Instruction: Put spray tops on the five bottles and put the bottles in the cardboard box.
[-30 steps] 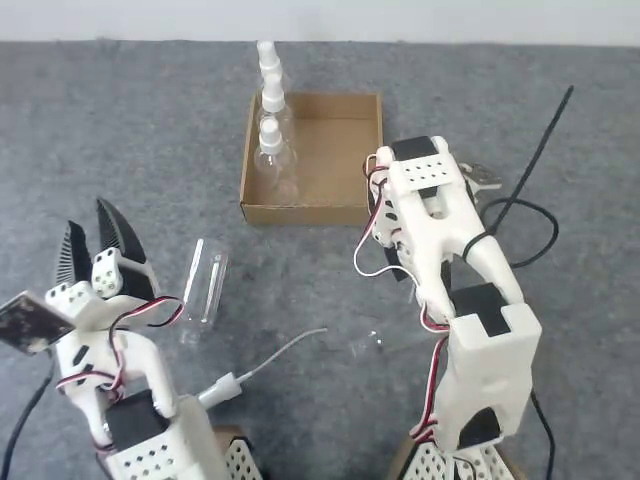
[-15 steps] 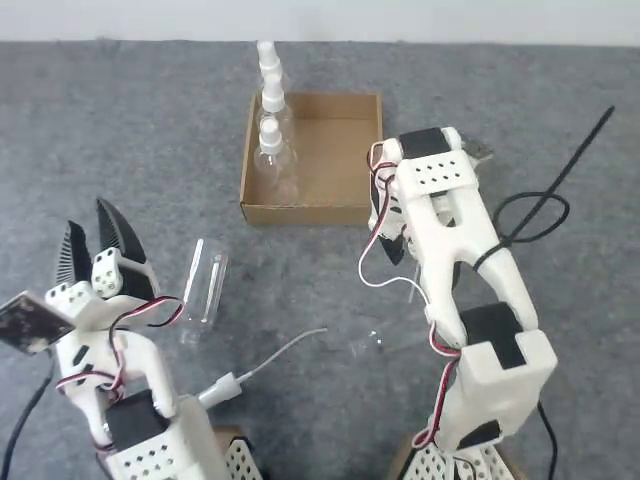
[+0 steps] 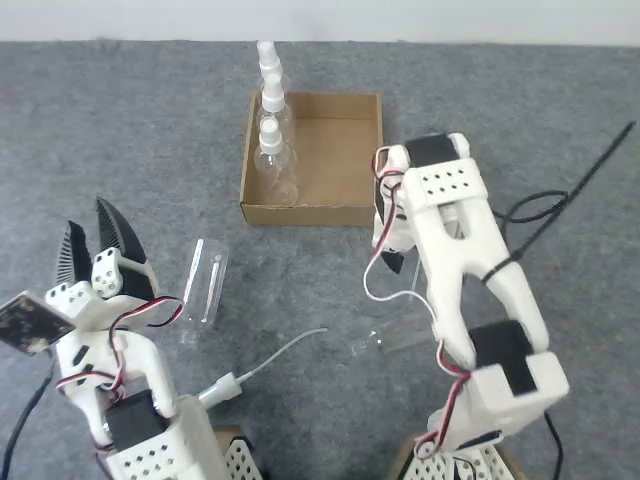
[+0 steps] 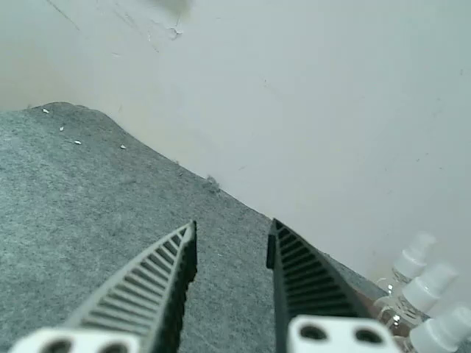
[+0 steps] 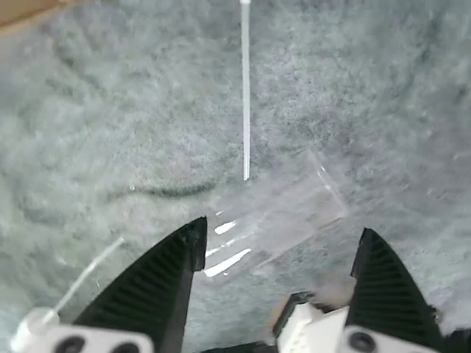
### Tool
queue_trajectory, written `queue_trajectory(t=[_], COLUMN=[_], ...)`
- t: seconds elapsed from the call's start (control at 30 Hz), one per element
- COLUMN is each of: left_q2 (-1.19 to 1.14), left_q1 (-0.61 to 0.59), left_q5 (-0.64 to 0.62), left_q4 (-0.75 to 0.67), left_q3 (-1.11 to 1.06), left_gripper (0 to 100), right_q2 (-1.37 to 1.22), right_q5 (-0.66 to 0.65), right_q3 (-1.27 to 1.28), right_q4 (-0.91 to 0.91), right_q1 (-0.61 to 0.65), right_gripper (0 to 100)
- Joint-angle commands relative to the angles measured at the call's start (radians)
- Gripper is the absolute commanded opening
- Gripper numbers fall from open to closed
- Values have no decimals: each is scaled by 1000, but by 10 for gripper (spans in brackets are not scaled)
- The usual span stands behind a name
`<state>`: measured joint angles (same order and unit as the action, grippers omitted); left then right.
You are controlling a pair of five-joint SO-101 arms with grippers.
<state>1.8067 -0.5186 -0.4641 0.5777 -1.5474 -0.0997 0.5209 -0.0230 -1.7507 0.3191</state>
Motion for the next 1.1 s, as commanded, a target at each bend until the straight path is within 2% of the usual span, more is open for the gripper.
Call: queue_trajectory(t=[0.0, 0.2, 0.37, 0.57, 0.8, 0.97, 1.07], left_q2=[14, 14, 14, 14, 14, 14, 14], left_q1=[-6, -6, -6, -6, -6, -6, -6], left_q5=[-3, -3, -3, -3, -3, -3, -3], left_q4=[-23, -21, -21, -21, -21, -21, -21], left_q3=[41, 41, 41, 41, 41, 41, 41], left_gripper=[148, 148, 148, 148, 148, 148, 148], right_q2=[134, 228, 291, 300, 308, 309, 321], right_q5=[-100, -293, -713, -1008, -1208, -1361, -1392], right_q3=[9, 75, 129, 132, 137, 269, 342], right_q4=[-41, -39, -36, -39, -44, -42, -36], right_q1=[12, 25, 28, 25, 27, 64, 94], right_gripper=[273, 273, 274, 274, 274, 275, 277])
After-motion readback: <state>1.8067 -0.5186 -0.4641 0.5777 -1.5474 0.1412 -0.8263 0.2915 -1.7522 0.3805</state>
